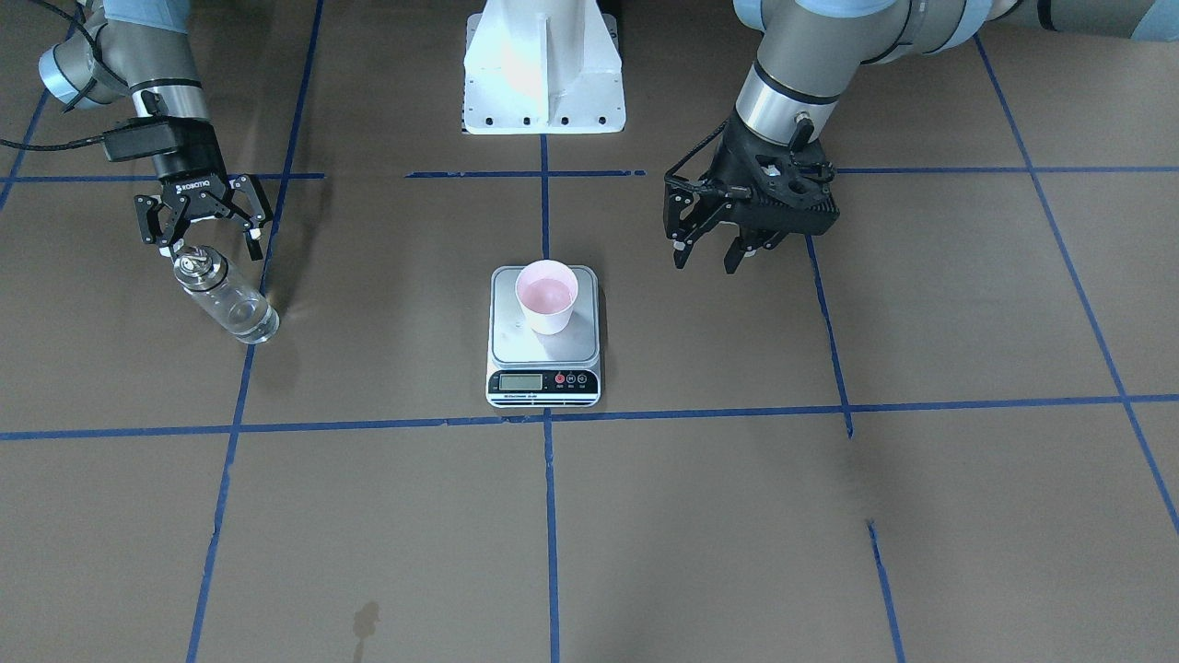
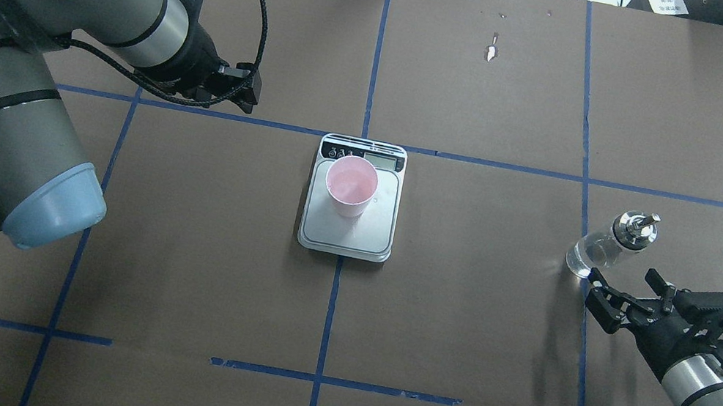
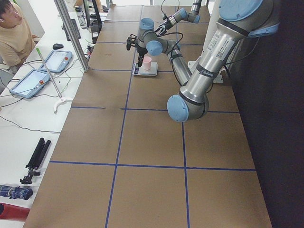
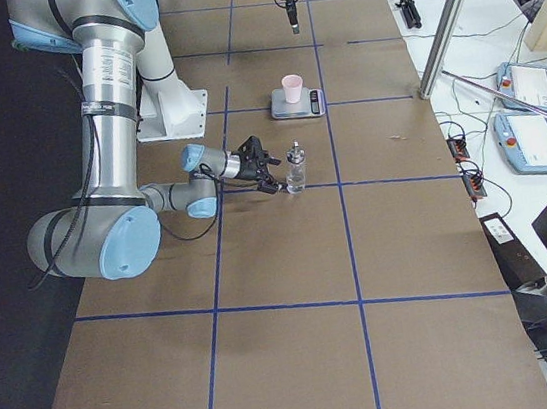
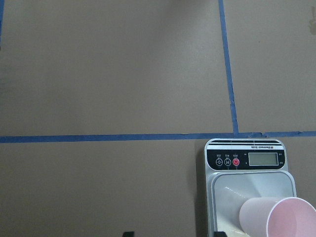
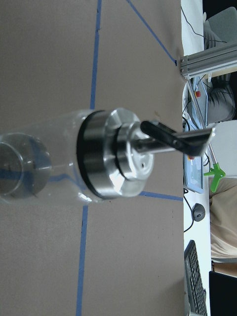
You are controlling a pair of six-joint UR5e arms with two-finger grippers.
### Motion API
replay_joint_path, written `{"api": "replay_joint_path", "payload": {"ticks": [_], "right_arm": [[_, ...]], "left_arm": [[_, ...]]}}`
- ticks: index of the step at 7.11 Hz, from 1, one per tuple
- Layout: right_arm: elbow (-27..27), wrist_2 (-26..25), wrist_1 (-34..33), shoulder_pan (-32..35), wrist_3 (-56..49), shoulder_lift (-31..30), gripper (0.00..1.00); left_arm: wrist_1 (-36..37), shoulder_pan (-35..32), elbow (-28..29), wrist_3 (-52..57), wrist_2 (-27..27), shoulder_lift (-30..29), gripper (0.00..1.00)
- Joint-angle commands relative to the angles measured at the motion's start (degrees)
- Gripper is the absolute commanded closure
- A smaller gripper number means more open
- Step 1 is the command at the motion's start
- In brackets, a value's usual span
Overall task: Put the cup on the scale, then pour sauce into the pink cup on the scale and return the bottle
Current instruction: 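Grip the glass spout bottle with the right gripper and lift it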
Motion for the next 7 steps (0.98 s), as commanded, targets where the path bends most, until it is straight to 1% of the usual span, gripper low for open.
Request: {"api": "replay_joint_path", "payload": {"ticks": [1,2,4,7], "right_arm": [[-1.75,-5.19,-0.24,-1.75,1.63,0.66,0.01],[-1.94,-5.21,-0.42,-1.93,1.9,1.09,0.01],[-5.87,-5.47,-0.6,-1.93,1.91,5.38,0.02],[-6.68,-5.91,-0.6,-1.75,1.82,5.58,0.02]], "left_arm": [[0.0,0.0,-0.06,0.0,0.04,0.0,0.38],[0.0,0.0,-0.32,-0.09,-0.04,0.0,0.38],[0.18,0.0,-0.76,-0.09,-0.04,0.09,0.37],[0.18,0.0,-0.76,-0.09,-0.04,0.0,0.37]]}}
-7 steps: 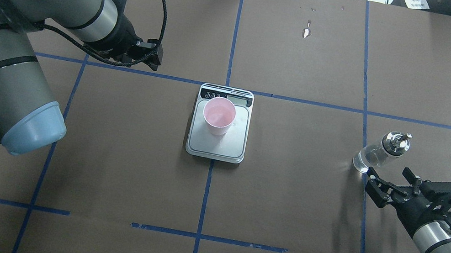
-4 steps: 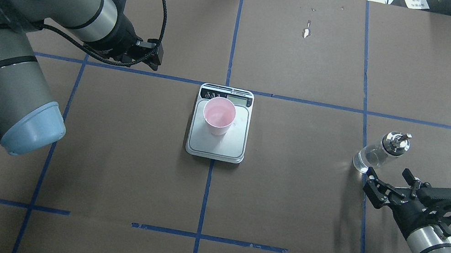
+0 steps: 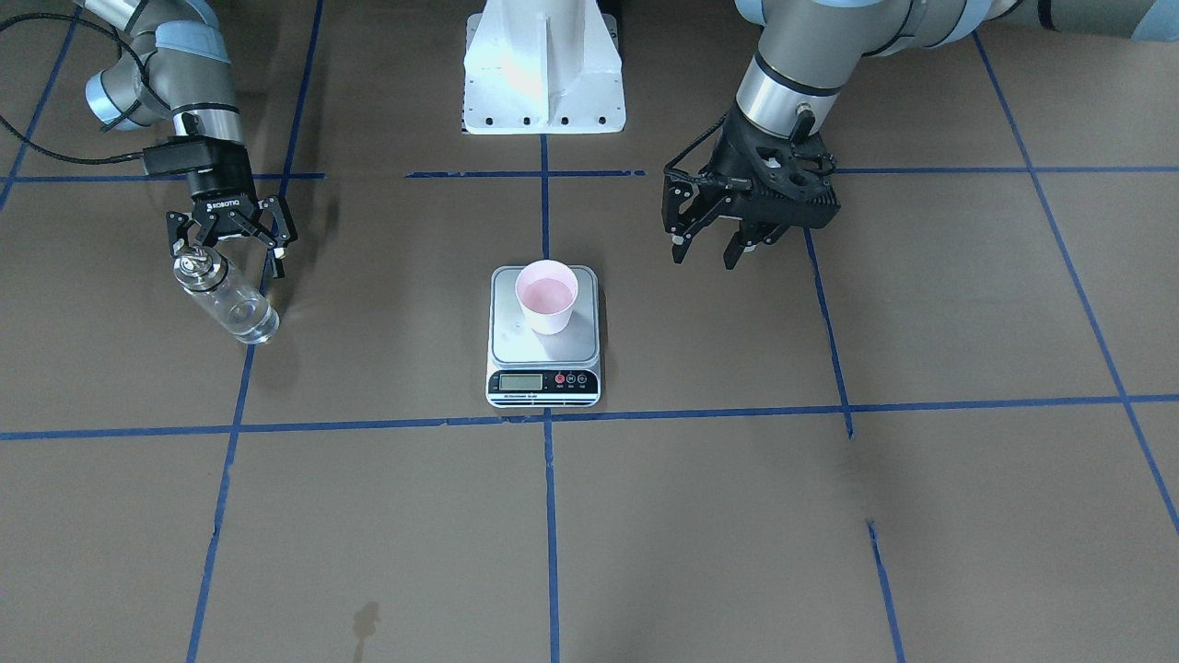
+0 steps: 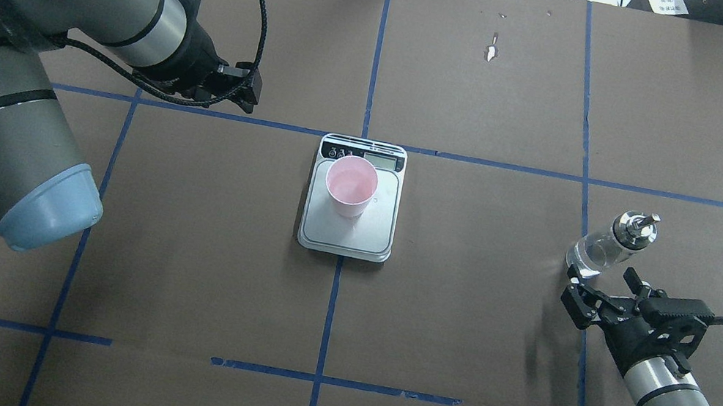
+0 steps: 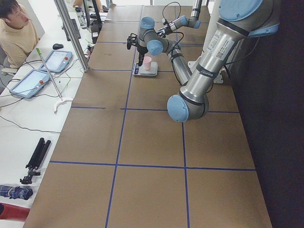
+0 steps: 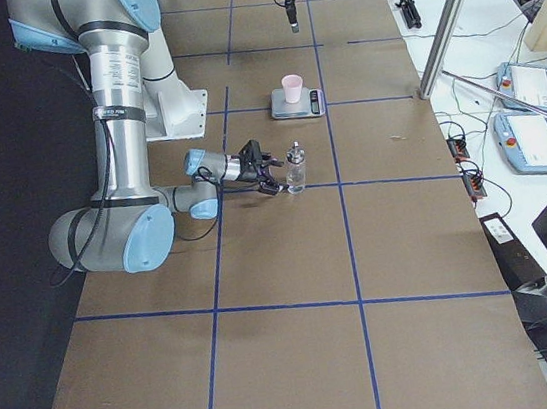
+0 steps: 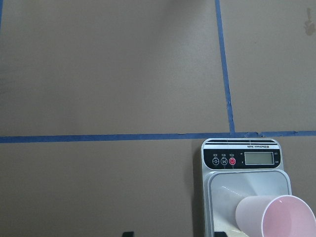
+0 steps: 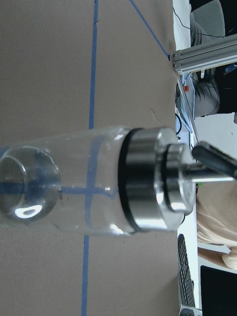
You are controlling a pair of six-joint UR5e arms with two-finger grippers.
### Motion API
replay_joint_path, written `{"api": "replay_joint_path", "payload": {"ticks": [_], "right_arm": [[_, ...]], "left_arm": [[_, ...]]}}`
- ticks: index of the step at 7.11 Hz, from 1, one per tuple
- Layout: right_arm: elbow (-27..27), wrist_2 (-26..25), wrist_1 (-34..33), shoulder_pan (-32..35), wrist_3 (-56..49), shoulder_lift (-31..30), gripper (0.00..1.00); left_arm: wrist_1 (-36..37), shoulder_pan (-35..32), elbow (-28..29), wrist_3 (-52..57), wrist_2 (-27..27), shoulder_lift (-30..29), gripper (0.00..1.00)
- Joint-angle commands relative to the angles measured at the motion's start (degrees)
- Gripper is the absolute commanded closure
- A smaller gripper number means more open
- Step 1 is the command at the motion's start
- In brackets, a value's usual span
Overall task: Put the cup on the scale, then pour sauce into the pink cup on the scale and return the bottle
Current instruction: 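Grip the glass spout bottle with the right gripper and lift it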
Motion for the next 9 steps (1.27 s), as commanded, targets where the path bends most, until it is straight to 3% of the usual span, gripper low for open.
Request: {"api": "replay_joint_path", "payload": {"ticks": [1,9], "right_arm": [[-0.59,-0.08,0.0,0.05,-0.03,0.01,0.02],[-0.68,0.1,-0.09,2.59,-1.0,1.41,0.02]], "left_arm": [[0.0,0.0,-0.01,0.0,0.0,0.04,0.37],[0.0,0.0,-0.01,0.0,0.09,0.22,0.36]]}}
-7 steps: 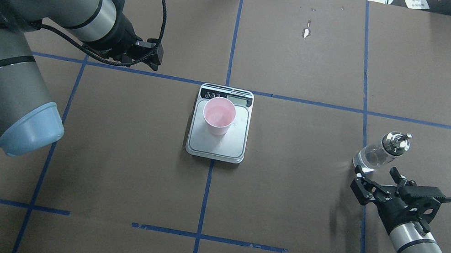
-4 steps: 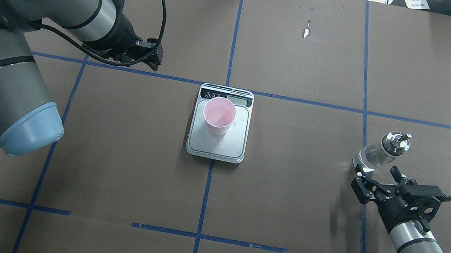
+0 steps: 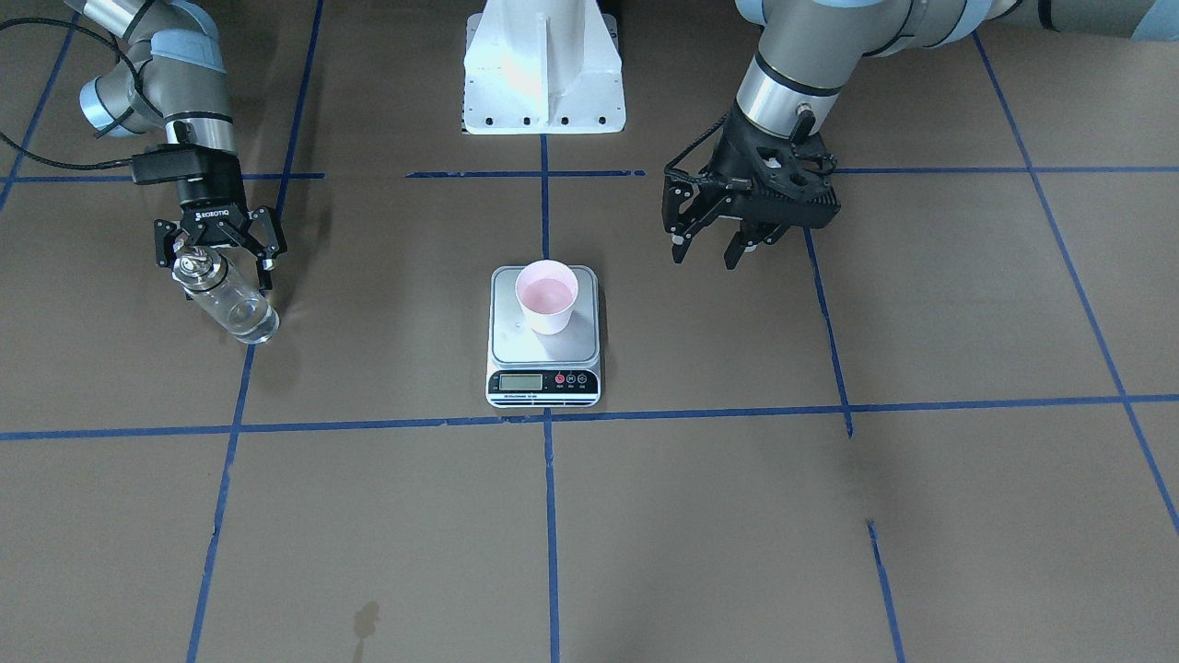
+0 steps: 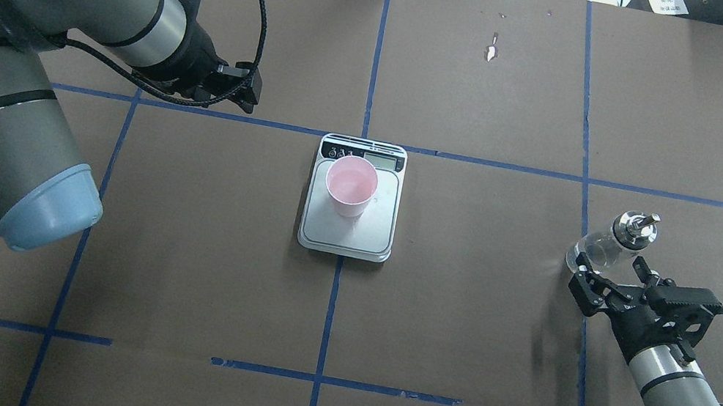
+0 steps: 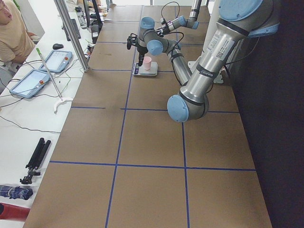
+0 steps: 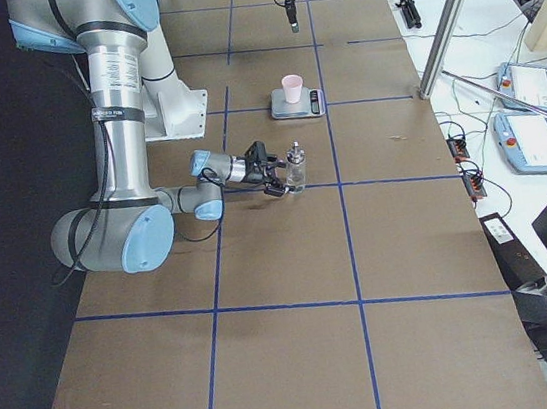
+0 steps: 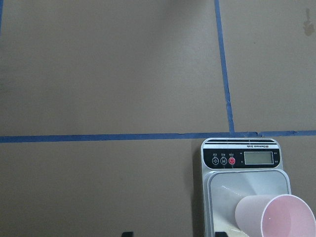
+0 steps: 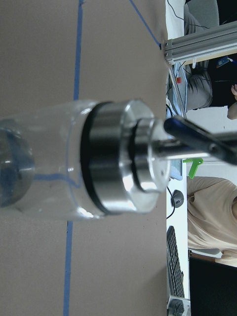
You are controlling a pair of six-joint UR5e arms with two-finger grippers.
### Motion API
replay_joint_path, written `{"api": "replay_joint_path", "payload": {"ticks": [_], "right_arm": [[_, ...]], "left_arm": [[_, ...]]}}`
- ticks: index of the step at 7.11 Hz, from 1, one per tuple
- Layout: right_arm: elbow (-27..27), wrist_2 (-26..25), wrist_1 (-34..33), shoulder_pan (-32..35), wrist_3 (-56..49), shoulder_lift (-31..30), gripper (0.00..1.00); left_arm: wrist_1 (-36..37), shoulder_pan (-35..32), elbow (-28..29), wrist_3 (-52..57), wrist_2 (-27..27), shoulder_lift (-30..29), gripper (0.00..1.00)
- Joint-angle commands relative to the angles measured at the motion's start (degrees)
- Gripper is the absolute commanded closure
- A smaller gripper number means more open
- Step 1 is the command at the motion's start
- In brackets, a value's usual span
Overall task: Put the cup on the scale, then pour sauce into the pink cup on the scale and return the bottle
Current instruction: 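Grip the glass spout bottle with the right gripper and lift it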
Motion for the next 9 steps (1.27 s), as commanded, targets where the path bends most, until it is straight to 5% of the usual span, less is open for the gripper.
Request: {"api": "replay_joint_path", "payload": {"ticks": [1,6,9], "right_arm": [[-0.36,0.13,-0.01,0.6,-0.23,0.62,0.02],[-1.68,0.39,-1.94,1.65,-0.4,3.34,0.02],[-2.56,0.48,-1.86,2.18,-0.49,3.43,0.22]], "left_arm": [[-0.09,0.0,0.0,0.0,0.06,0.29,0.36],[-0.09,0.09,0.09,0.0,0.06,0.29,0.36],[-0.09,0.09,0.09,0.0,0.06,0.29,0.35]]}}
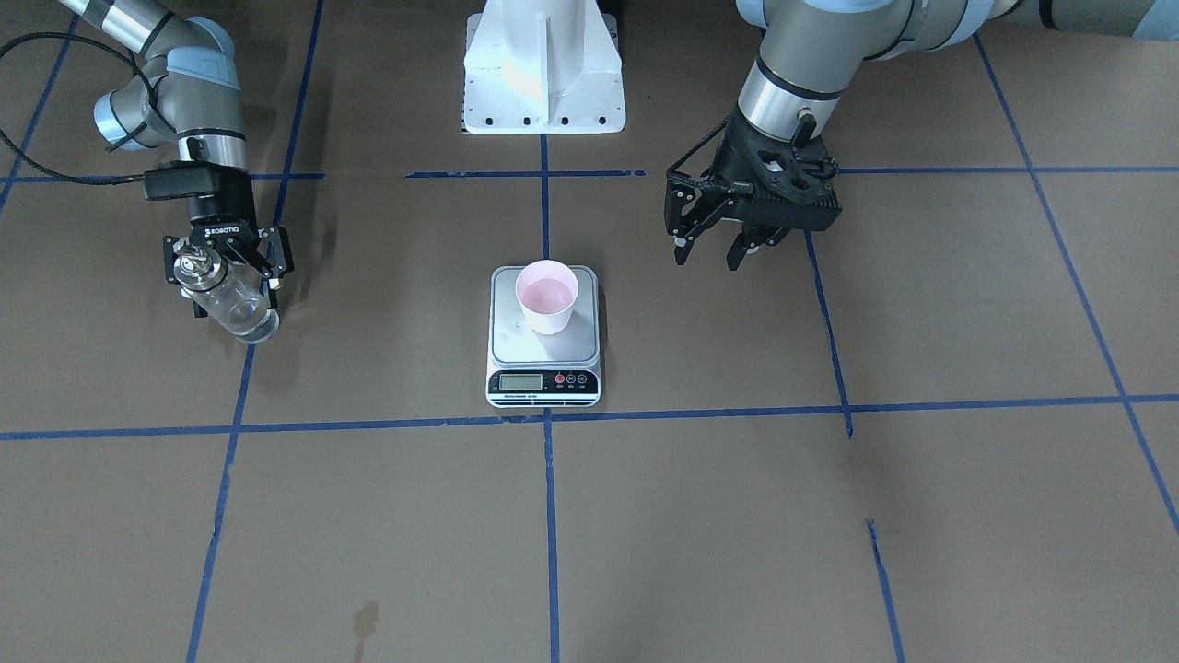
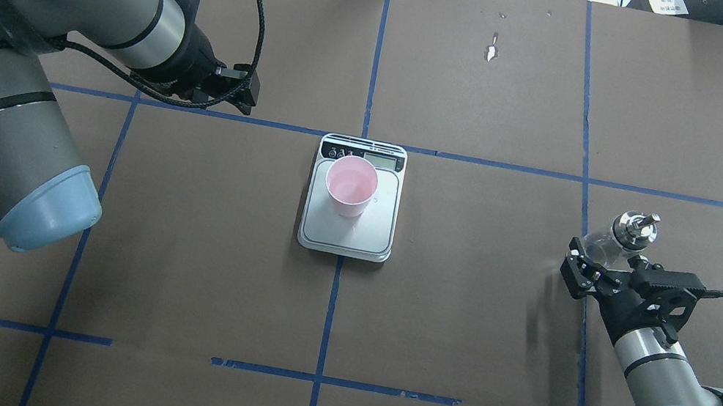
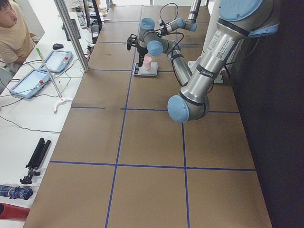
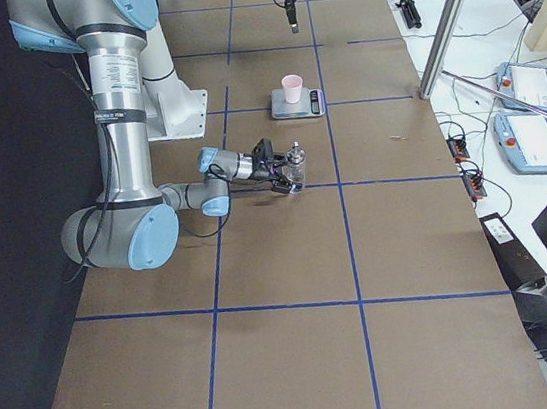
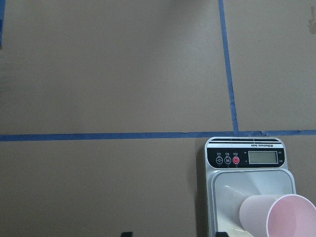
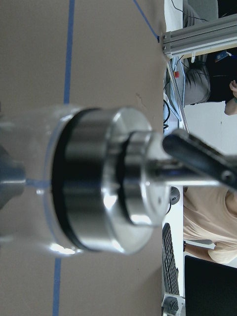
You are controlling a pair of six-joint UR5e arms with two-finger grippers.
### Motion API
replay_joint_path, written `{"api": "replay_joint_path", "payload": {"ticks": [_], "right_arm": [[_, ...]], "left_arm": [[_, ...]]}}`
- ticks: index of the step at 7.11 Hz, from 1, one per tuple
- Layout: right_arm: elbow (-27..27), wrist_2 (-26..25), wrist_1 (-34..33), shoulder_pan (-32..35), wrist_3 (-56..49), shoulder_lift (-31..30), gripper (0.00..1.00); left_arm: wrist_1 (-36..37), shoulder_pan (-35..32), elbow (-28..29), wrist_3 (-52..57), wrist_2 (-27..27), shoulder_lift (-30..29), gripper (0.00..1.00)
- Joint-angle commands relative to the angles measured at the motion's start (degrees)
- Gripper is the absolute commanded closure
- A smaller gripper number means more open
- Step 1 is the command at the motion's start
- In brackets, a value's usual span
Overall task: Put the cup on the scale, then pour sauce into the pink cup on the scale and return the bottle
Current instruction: 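Grip the glass spout bottle with the right gripper and lift it, then carry the bottle with the right gripper over the pink cup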
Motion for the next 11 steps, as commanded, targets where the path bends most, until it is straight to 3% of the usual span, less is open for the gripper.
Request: {"api": "replay_joint_path", "payload": {"ticks": [1,2,3,4,6,7,8,11], "right_arm": [[-0.17,0.01,0.0,0.09,0.05,0.19,0.5],[-0.09,0.01,0.08,0.09,0.06,0.45,0.83],[0.18,0.1,0.09,0.26,-0.12,0.45,0.95],[1.31,0.19,0.0,0.61,-2.56,0.45,1.0],[5.87,0.37,-0.09,1.93,-3.37,0.36,1.0],[8.07,0.19,-4.27,2.02,-4.07,0.71,1.0],[11.13,0.1,-14.84,2.11,-7.03,5.15,1.0],[11.87,-0.51,-46.48,1.93,-11.36,24.29,1.0]], "left_arm": [[0.0,0.0,-0.23,0.0,-0.09,-0.09,0.35],[0.09,0.0,-0.58,-0.17,-0.18,-0.09,0.34],[0.09,-0.09,-1.19,-0.52,-0.18,-0.09,0.34],[0.09,-0.09,-1.46,-0.61,-0.18,0.0,0.34],[0.09,-0.09,-2.25,-0.61,-0.26,0.09,0.34],[0.0,-0.78,-2.51,-0.18,-0.53,0.52,0.34],[0.0,-1.57,-4.17,0.0,-0.44,2.09,0.34],[0.09,-2.98,-6.29,3.41,-0.27,5.8,0.34]]}}
